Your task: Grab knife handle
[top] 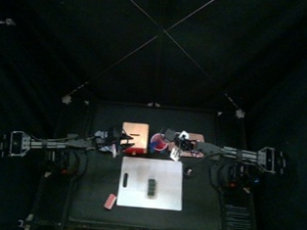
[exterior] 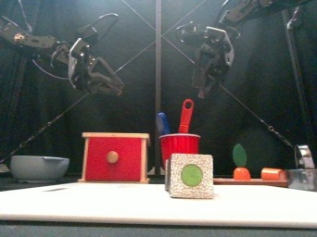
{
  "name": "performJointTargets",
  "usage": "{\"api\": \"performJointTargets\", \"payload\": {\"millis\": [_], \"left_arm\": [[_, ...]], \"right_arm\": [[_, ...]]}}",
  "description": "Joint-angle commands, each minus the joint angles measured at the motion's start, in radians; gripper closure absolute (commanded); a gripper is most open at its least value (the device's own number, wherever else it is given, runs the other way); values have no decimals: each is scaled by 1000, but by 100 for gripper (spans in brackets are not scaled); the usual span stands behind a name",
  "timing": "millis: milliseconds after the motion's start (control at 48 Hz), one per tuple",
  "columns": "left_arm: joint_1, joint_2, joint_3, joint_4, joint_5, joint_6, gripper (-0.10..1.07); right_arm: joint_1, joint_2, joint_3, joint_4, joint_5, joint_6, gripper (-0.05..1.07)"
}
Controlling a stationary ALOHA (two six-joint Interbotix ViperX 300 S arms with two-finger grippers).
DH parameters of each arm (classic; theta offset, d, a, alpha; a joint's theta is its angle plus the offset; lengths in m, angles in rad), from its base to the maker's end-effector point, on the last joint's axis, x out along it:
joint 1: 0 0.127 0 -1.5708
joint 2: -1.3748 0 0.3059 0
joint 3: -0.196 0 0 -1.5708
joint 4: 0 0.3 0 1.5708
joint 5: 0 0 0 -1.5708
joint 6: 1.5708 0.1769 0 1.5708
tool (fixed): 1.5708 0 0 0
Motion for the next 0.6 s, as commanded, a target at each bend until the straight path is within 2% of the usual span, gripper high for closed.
{"api": "performJointTargets", "payload": {"millis": [0, 333, 583], "left_arm": [[3, -3, -20, 0, -11, 2, 22], [3, -5, -15, 8, -11, 3, 22], [5, -5, -5, 9, -11, 3, 22]], "right_arm": [[-28, 23, -83, 40, 43, -44, 3], [-120, 207, -270, 192, 222, -239, 3], [-133, 330, -354, 212, 348, -291, 4]]}}
